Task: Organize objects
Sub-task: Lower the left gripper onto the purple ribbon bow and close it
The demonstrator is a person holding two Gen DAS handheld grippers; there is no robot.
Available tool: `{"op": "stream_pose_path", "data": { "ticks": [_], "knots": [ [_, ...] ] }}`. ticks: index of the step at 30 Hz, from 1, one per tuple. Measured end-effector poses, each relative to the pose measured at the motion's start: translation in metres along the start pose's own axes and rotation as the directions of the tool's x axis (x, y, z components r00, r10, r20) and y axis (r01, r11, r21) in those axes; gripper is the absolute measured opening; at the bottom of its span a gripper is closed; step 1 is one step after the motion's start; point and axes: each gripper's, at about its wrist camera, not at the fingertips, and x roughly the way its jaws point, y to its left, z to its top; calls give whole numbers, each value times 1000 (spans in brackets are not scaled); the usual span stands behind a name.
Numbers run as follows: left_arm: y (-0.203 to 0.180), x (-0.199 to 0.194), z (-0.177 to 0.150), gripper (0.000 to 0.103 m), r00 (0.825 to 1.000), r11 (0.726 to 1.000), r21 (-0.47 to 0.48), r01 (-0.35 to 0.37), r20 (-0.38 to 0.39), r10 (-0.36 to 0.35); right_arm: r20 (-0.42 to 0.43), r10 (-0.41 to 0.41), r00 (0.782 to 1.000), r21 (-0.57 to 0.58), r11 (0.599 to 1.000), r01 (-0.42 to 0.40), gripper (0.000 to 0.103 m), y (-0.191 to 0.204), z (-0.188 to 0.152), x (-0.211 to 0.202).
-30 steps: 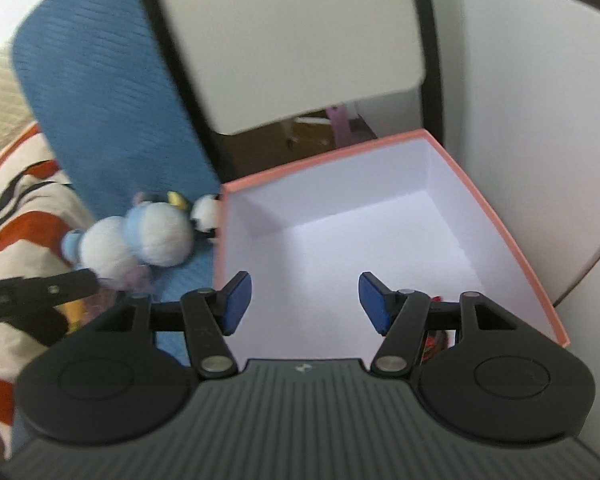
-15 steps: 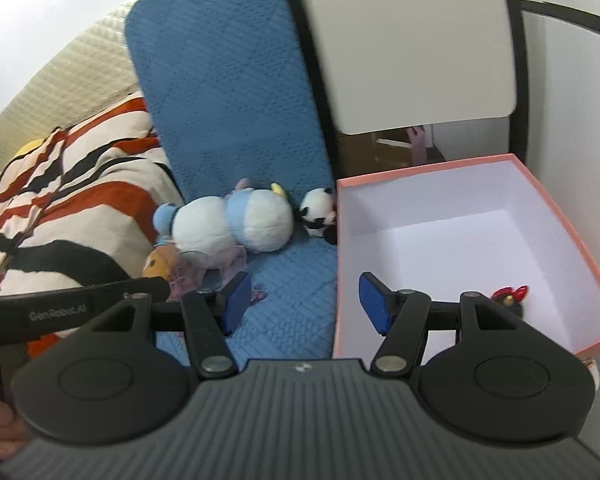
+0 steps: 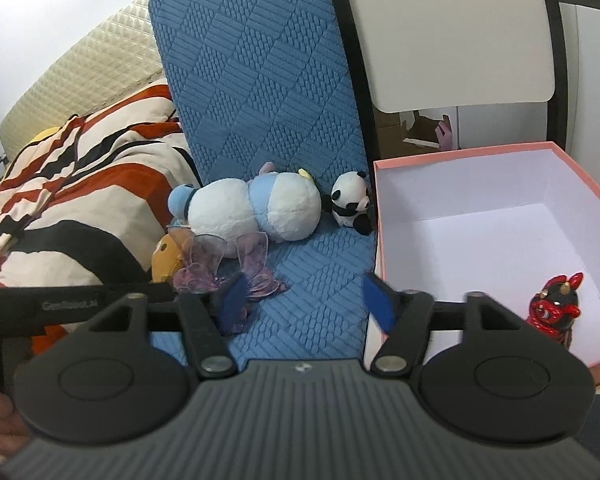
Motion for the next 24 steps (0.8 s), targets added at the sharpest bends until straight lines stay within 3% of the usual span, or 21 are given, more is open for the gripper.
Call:
{"op": "stream_pose_path", "data": {
  "ticks": [1, 4, 10, 20, 24],
  "knots": [
    [2, 5, 0, 53, 1000, 1000, -2, -15, 3, 15, 6, 3, 1000, 3, 1000, -3, 86, -1, -1, 3],
    [9, 23, 3, 55, 999, 999, -8, -38, -11, 38, 14, 6, 1000, 0, 1000, -6, 86, -2, -4, 14],
    [29, 61, 11, 72, 996, 996, -38, -77, -51, 75, 1, -17, 1000, 10, 1000, 17, 86, -11, -9, 30],
    [54, 126, 10, 71, 978, 988, 5, -153, -144, 152, -15, -51, 999, 23, 998, 52, 86, -24, -14, 39],
    [62, 151, 5, 70, 962, 980, 20, -196, -191, 196, -35, -53, 998, 37, 998, 55, 86, -27, -14, 46]
  ]
}}
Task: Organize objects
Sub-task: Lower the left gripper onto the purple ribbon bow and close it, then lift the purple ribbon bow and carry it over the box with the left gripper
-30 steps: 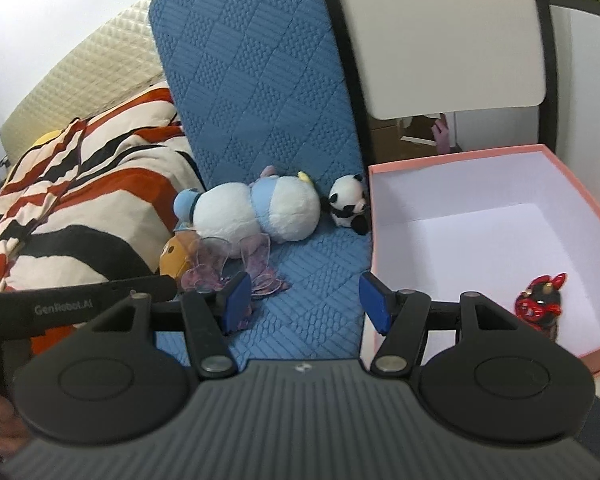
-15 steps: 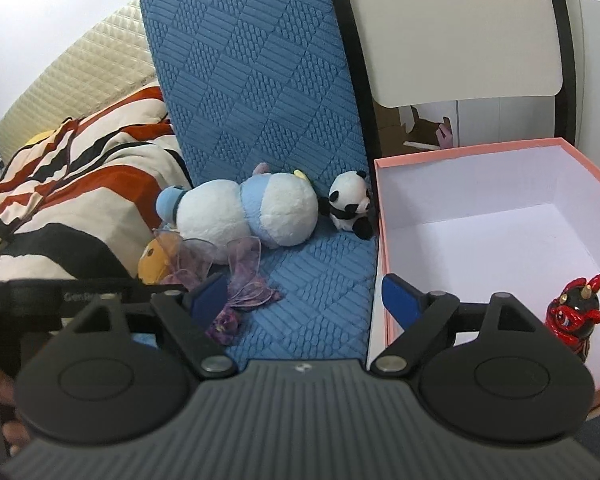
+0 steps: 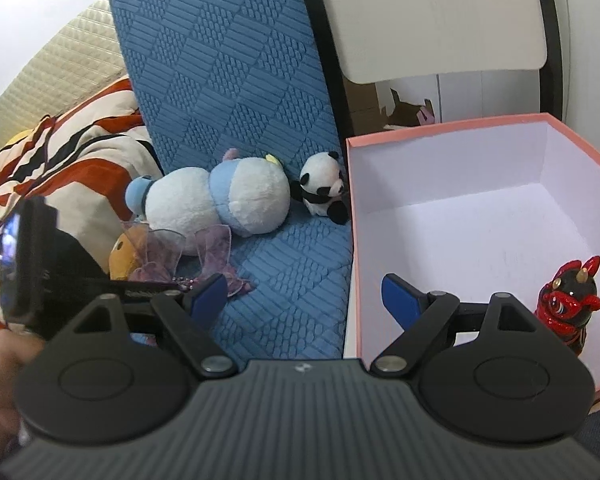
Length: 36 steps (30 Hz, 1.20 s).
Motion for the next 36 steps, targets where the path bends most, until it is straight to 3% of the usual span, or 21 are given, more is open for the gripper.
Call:
{"op": "stream_pose_path", "data": {
  "ticks": [11, 17, 31, 36],
  "knots": [
    [4, 27, -13, 54, 999, 1000, 4, -19, -48, 19, -31, 0, 1000, -13, 1000, -1, 86, 5, -4, 7],
    [7, 27, -13, 17, 997, 998, 6, -69, -26, 69, -39, -12, 999, -36, 999, 11, 86, 9, -5, 8],
    [-10, -42, -3, 13, 998, 998, -42, 54, 47, -52, -57, -6, 998, -14, 1000, 5, 86, 3, 2, -2],
    [-31, -75, 8, 13, 993, 996, -7, 90, 71, -89, -23, -17, 1000, 16, 1000, 17, 86, -6, 14, -19]
  ]
}}
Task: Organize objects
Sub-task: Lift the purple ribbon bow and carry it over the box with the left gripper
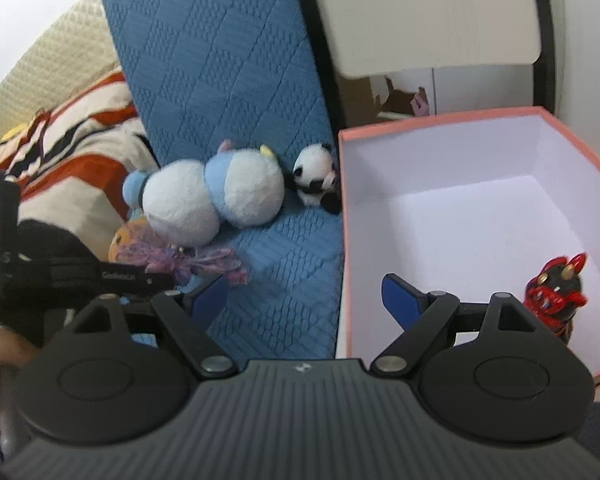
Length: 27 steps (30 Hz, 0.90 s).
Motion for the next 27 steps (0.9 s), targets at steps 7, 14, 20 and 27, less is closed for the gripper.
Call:
{"op": "stream_pose_path", "data": {
  "ticks": [7, 14, 20, 27],
  "knots": [
    [-49, -42, 22, 14, 993, 994, 57, 98, 63, -102, 40, -25, 999, 24, 999, 24, 86, -18, 27, -25],
    [-105, -62, 36, 14, 977, 977, 122, 175, 101, -188, 53, -60, 997, 54, 997, 57, 86, -42, 39, -41],
    [-148, -50, 34, 14, 966, 961, 142, 239, 62, -250, 59, -106, 993, 99, 990, 100, 86, -69, 41, -48],
    [-186, -19, 13, 14, 963, 950, 161, 267, -17, -268, 34, -147, 989, 146, 979, 140, 86, -98, 34, -48]
  ]
}}
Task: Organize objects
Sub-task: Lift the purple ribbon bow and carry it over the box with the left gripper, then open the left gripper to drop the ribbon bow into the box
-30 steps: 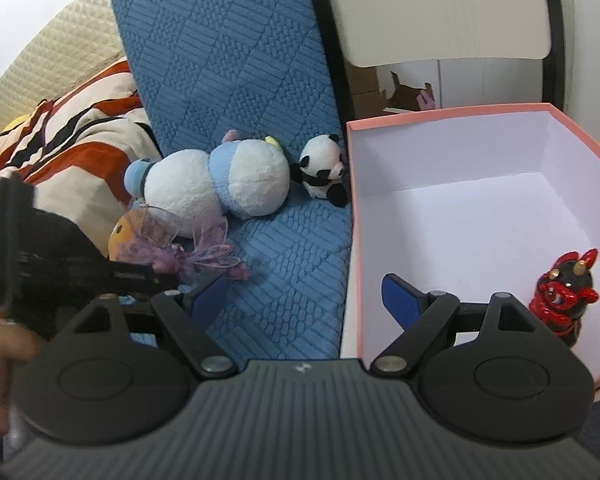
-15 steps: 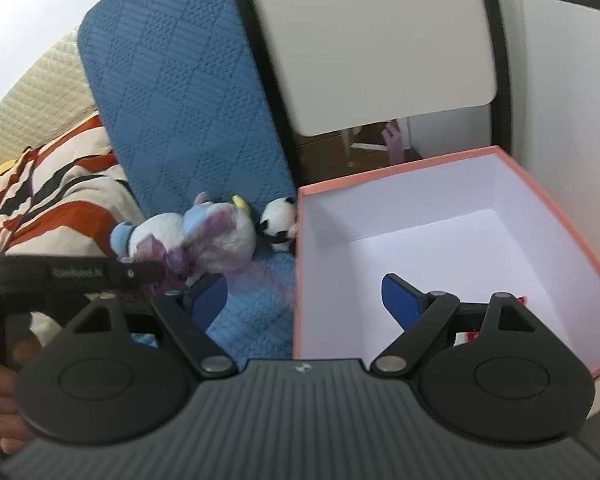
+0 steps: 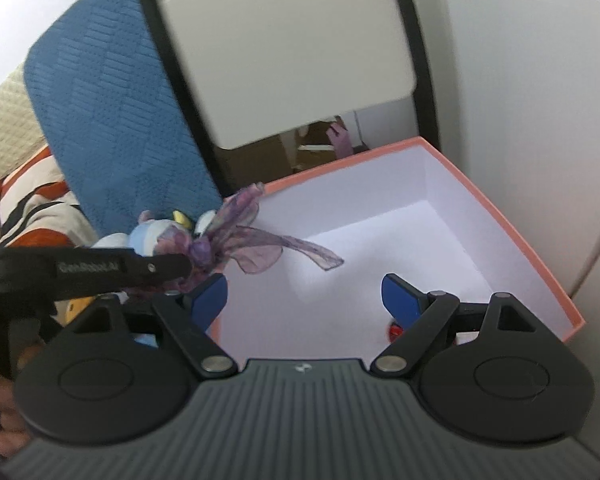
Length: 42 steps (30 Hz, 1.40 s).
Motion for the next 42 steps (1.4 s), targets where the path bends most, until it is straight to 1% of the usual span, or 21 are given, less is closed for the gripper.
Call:
{"op": "stream_pose_path", "data": {
  "ticks": [3, 6, 10, 15, 16, 17, 18, 19, 21, 23, 25, 27, 30, 32, 34, 36, 39, 42],
  "knots": [
    [-4, 17, -7, 14, 999, 1000, -8, 8, -50, -9, -18, -20, 1000, 14, 1000, 21, 86, -12, -5, 5],
    [-5, 26, -13, 14, 997, 1000, -12, 10, -79, -11, -39, -30, 999, 34, 999, 31, 86, -21, -9, 11],
    [-8, 26, -16, 14, 996, 1000, 5, 9, -86, -9, -51, -19, 999, 59, 998, 22, 86, -29, -12, 16],
    [-12, 11, -14, 20, 998, 1000, 29, 8, -70, -6, -58, -26, 998, 55, 998, 29, 86, -26, -13, 17],
    [-12, 7, -14, 25, 998, 999, 33, 6, -62, -4, -56, -26, 998, 47, 999, 28, 86, -24, -12, 16],
    [-13, 3, -13, 40, 998, 999, 34, 2, -59, 0, -53, -25, 998, 38, 999, 27, 86, -23, -12, 13],
    [-12, -3, -14, 43, 999, 999, 35, -5, -46, 6, -52, -25, 998, 28, 999, 26, 86, -20, -11, 12],
    [-12, -9, -13, 47, 999, 999, 36, -15, -30, 16, -50, -24, 998, 18, 1000, 25, 86, -16, -11, 10],
    [-9, -22, -15, 48, 1000, 999, 39, -19, -9, 19, -48, -18, 999, 2, 1000, 18, 86, -10, -10, 6],
    [-4, -35, -16, 52, 1000, 999, 33, -20, 3, 20, -47, -7, 999, -16, 1000, 7, 86, -1, -9, 1],
    [1, -50, -17, 54, 999, 999, 34, -40, 25, 40, -50, -2, 999, -28, 1000, 1, 86, 8, -8, -3],
    [8, -66, -18, 55, 997, 998, 27, -63, 51, 61, -56, 10, 998, -44, 999, -12, 86, 18, -7, -7],
    [23, -90, -20, 57, 993, 997, 2, -77, 87, 76, -67, 32, 997, -69, 997, -36, 86, 35, -6, -14],
    [34, -104, -23, 58, 990, 995, -4, -98, 104, 98, -74, 53, 996, -89, 994, -60, 86, 48, -5, -18],
    [45, -118, -27, 58, 986, 993, -12, -118, 120, 118, -75, 53, 996, -114, 992, -61, 86, 63, -4, -24],
    [61, -133, -30, 60, 980, 990, -33, -141, 137, 144, -84, 57, 995, -140, 988, -68, 86, 78, -3, -30],
    [86, -150, -35, 61, 972, 982, -73, -175, 148, 185, -82, 61, 995, -217, 973, -78, 86, 106, -2, -44],
    [110, -162, -40, 61, 966, 975, -106, -197, 150, 212, -85, 71, 994, -221, 971, -89, 86, 126, 2, -57]
  ]
}}
